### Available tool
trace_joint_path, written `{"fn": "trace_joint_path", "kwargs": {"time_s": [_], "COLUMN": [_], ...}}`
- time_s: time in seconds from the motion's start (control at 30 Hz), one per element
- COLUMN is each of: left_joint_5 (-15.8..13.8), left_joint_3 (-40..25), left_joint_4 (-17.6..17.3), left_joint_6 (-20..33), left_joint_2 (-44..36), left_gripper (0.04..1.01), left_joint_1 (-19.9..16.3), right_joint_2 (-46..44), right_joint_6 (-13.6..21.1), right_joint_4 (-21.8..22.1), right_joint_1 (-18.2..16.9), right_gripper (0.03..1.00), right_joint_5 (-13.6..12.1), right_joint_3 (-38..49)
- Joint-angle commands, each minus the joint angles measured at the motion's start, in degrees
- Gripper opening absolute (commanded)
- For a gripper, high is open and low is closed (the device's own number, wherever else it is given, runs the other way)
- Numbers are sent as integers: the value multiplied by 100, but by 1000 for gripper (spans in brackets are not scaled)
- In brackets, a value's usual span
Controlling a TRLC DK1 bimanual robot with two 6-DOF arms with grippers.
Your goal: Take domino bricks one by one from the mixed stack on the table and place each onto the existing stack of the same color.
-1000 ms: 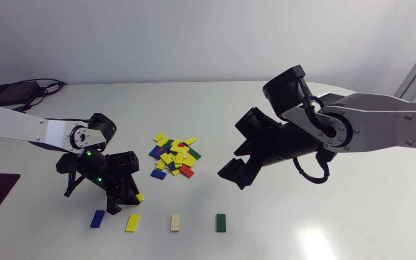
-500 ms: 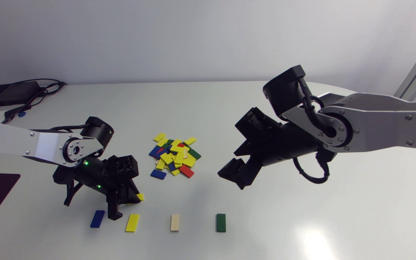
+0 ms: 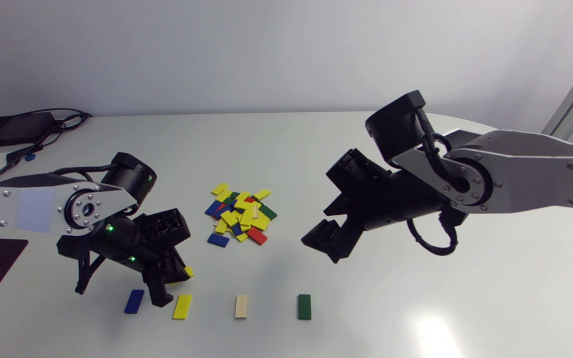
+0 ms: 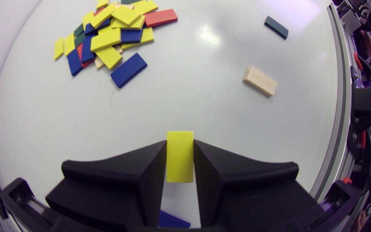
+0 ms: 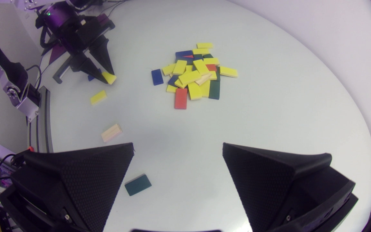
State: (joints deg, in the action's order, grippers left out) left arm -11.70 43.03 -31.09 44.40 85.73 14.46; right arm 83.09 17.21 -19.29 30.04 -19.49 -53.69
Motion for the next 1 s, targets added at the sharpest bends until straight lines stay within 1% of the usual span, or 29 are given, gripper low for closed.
{"fn": "trace_joint_path", "kwargs": {"time_s": [0.0,0.13,0.23,0.37,0.6,0.8,0.97], "left_joint_5": [107,292,318,397,740,801,784], "left_joint_3": [101,101,92,-84,-435,-638,-699], "left_joint_4": [-64,-29,-29,-2,147,138,147], "left_joint_6": [-643,-1417,-1997,-2410,-2929,-3201,-3236], "left_joint_2": [-162,-391,-417,-505,-848,-1085,-1182], "left_gripper": [36,38,36,38,38,39,41], "left_joint_1": [40,119,31,-40,75,277,400], "right_joint_2": [-74,-144,-197,-232,-276,-337,-372], "right_joint_6": [72,72,72,81,81,89,81], "right_joint_4": [22,22,13,13,13,13,4], "right_joint_1": [46,46,46,46,81,107,116], "right_gripper": [969,969,970,969,969,969,969], "right_joint_5": [6,6,6,6,6,6,6], "right_joint_3": [210,236,254,263,289,342,368]}}
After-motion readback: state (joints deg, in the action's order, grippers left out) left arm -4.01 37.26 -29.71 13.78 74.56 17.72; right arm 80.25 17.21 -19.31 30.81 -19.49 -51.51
